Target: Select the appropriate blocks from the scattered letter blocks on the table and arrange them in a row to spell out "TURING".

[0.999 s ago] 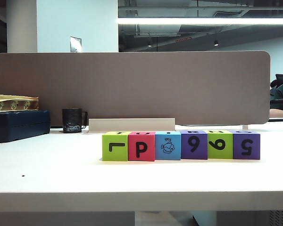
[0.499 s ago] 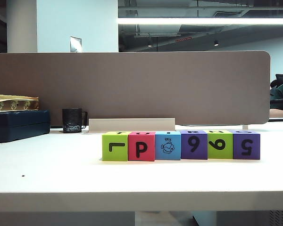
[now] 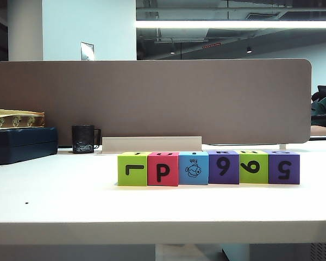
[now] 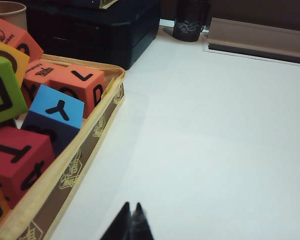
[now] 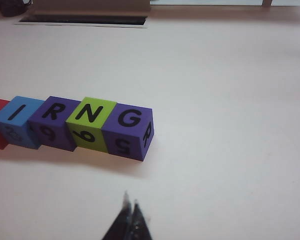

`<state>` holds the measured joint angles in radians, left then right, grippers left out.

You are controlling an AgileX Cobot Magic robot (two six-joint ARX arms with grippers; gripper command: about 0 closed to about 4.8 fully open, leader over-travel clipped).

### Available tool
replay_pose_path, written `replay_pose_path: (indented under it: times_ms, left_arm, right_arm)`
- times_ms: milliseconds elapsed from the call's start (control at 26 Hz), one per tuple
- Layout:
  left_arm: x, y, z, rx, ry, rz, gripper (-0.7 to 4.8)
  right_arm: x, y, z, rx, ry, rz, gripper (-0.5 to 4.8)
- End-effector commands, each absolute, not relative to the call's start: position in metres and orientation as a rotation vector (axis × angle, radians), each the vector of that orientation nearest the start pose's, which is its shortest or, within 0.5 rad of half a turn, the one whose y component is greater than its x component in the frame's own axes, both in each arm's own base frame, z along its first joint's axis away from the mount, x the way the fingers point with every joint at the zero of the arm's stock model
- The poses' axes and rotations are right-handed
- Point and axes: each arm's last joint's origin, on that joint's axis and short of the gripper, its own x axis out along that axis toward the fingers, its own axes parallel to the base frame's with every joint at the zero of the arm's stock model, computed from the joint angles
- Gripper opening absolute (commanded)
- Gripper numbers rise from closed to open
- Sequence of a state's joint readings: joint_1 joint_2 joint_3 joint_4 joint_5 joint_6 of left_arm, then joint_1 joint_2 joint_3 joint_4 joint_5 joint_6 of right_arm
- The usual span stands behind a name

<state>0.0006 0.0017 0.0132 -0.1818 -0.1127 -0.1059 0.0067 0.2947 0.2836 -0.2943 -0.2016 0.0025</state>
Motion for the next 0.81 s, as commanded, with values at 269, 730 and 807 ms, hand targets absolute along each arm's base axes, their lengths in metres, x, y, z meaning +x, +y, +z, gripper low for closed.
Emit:
replay_pose_path:
  times_ms: [269,730,807]
  left_arm:
    - [0.096,0.003,0.15,-0.096,0.163,0.119,-0.05]
    - [0.096,0.003,0.15,-0.096,0.163,0.119,-0.05]
    - [0.096,0.003,0.15,-0.096,0.164,0.119,-0.05]
  right_arm:
    - [0.101,0.007,0.201,0.007,0.072,0.206,-0.01]
    - [0.097,0.003,0.199,-0.005,-0.123,0.101,-0.01]
    - [0.097,0.003,0.197,-0.004,-0.127,0.087,-0.01]
